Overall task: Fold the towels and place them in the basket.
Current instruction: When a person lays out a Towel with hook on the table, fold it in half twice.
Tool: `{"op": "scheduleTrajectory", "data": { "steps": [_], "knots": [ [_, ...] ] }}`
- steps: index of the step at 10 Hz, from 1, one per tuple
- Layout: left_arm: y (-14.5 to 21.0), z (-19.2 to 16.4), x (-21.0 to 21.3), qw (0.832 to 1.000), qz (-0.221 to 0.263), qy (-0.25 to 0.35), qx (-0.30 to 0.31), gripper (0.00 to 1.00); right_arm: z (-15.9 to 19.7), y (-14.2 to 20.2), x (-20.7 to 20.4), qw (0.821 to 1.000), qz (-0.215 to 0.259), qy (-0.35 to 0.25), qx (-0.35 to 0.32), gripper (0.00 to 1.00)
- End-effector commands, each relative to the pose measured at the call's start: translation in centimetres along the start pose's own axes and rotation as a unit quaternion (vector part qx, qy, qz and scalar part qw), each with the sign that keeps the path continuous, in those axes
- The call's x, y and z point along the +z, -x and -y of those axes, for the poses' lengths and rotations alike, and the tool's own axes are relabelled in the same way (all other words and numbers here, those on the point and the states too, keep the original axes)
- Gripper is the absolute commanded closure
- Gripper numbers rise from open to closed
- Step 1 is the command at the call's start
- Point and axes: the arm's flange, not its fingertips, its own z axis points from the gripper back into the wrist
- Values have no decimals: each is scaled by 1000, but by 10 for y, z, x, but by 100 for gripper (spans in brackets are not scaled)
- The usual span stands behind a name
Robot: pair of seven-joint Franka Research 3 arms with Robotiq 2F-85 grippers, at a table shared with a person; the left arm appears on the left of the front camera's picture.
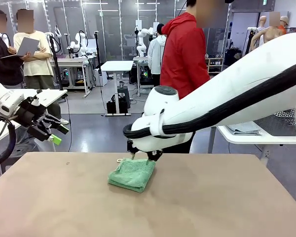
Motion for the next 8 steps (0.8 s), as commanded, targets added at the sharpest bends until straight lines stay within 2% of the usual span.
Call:
{"op": "scheduleTrajectory", "data": {
  "steps": [1, 4, 5, 8],
  "knots": [
    [0, 0, 0, 1000, -2, 1, -1, 0, 27, 17, 19, 1000, -1, 3, -19, 36],
    [0, 0, 0, 1000, -2, 1, -1, 0, 39, 20, 24, 999, -24, 14, -25, 36],
    [0, 0, 0, 1000, -2, 1, -1, 0, 37, 14, 24, 1000, -8, 9, -19, 36],
    [0, 0, 0, 1000, -2, 1, -1, 0, 37, 14, 24, 1000, -8, 9, -19, 36]
  ]
}}
